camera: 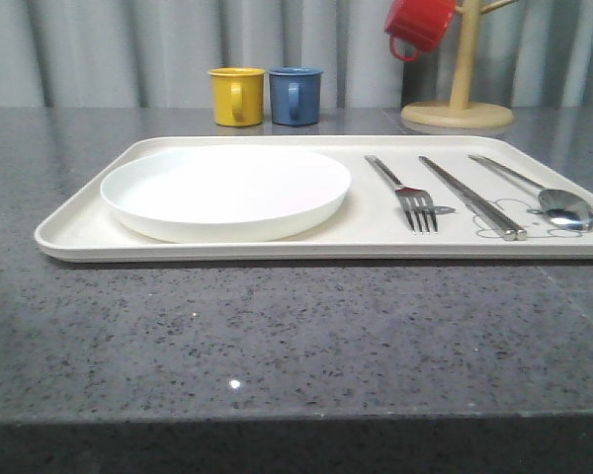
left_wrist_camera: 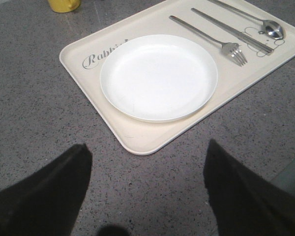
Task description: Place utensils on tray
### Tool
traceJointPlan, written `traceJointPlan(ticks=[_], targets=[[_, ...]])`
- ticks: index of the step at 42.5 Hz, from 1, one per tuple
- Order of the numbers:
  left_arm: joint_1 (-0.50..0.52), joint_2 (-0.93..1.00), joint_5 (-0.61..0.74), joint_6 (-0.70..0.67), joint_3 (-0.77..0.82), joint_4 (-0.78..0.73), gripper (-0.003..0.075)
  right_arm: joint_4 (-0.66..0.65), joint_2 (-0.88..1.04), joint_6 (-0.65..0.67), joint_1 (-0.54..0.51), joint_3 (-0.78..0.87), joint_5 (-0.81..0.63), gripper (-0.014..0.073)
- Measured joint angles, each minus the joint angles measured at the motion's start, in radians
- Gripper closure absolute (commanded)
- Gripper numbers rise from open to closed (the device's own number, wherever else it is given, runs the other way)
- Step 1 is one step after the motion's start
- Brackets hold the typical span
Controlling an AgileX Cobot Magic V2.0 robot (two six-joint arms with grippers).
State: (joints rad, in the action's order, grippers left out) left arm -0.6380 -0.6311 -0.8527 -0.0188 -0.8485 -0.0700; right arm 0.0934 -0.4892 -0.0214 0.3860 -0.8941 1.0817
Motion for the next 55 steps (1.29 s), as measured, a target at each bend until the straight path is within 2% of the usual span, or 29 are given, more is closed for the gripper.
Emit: traceJointPlan(ticks=[22, 26, 37, 46, 49, 55], targets=[[0.0, 0.0, 0.0, 0.0, 0.0, 0.0, 0.0239, -0.01, 0.006, 0.005, 0.0, 0.001, 0.008, 0.0255], [0.0, 0.0, 0.0, 0.0, 0.0, 0.0, 0.0239, -0.01, 0.006, 0.005, 0.0, 0.001, 0.008, 0.0321], [0.0, 0.0, 0.0, 0.0, 0.0, 0.0, 0.0239, -0.013, 0.006, 0.007, 0.0, 0.001, 0.01, 0.0669], [0.0, 0.0, 0.0, 0.0, 0.0, 0.0, 0.024, -0.013, 0.006, 0.007, 0.0, 0.001, 0.01, 0.0661], [0.0, 0.0, 0.0, 0.0, 0.0, 0.0, 0.029, -0.013, 0.006, 0.007, 0.0, 0.001, 0.01, 0.0661], [0.0, 0.0, 0.0, 0.0, 0.0, 0.0, 0.0526, -0.013, 0.006, 0.007, 0.0, 0.001, 0.01, 0.0661]])
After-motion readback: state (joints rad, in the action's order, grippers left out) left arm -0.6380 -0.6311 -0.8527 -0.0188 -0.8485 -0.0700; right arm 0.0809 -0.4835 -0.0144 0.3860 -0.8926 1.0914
